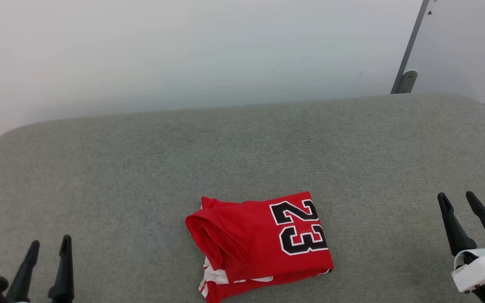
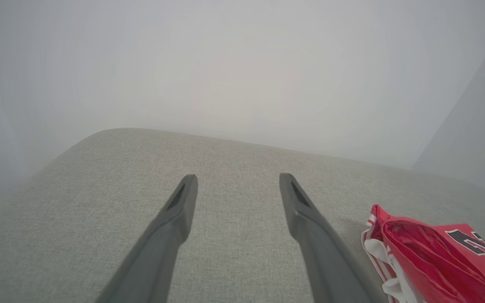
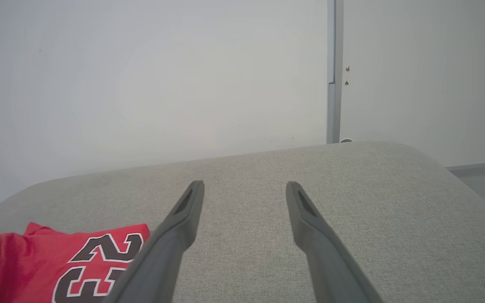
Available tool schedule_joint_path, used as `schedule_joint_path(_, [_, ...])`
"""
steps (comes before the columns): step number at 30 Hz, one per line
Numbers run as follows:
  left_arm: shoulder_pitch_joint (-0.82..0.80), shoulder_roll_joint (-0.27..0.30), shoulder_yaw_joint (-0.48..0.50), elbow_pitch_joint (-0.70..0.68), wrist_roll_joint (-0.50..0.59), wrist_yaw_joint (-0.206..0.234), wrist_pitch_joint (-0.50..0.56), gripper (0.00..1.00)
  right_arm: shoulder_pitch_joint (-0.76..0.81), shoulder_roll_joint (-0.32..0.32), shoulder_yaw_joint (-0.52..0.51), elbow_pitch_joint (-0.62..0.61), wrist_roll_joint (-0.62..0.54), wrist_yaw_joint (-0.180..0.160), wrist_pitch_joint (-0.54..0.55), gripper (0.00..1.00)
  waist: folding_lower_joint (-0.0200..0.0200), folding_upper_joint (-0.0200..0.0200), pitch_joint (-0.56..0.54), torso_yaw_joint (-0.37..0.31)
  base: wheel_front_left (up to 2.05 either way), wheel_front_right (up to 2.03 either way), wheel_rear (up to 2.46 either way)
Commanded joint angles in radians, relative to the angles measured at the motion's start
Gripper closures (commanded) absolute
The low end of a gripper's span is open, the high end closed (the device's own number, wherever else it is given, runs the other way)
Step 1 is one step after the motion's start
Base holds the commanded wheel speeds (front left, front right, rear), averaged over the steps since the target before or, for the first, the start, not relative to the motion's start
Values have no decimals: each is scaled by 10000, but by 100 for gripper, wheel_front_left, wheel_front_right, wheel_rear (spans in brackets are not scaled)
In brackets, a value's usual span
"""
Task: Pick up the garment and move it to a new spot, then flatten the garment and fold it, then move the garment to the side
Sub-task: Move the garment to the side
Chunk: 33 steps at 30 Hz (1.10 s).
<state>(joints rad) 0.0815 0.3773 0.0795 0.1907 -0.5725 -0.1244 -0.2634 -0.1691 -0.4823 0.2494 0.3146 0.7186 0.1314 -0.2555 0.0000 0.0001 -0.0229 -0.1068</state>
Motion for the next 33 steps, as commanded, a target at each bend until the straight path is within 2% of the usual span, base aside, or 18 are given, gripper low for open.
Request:
schedule_joint_path(1, [-54,42,-19,16,-54,-55,-10,0,56,8,24,13,-89,-17,-47,0,0,-1,1,11,0,0,0])
schedule_joint_path(10, [-112,71,-122,33,-40,-60,-8,0,50,-17,70,58,-114,-17,-42,0,0,-1,-31,182,0,0,0])
schedule_joint_path(17, [-167,77,-199,-1,-129,-27,80,0,-93,73,468,-53,42,-17,462,0,0,-1,-35,704,0,0,0])
schedule_joint_path(27, [35,-30,-469,-31,-139,87,287,0,-434,191,1520,-119,617,-17,1995,0,0,-1,97,1826,0,0,0])
schedule_joint_path(33, [-108,-115,-630,-15,-204,83,296,0,-721,106,1725,207,851,-17,3196,0,0,-1,485,2458,0,0,0])
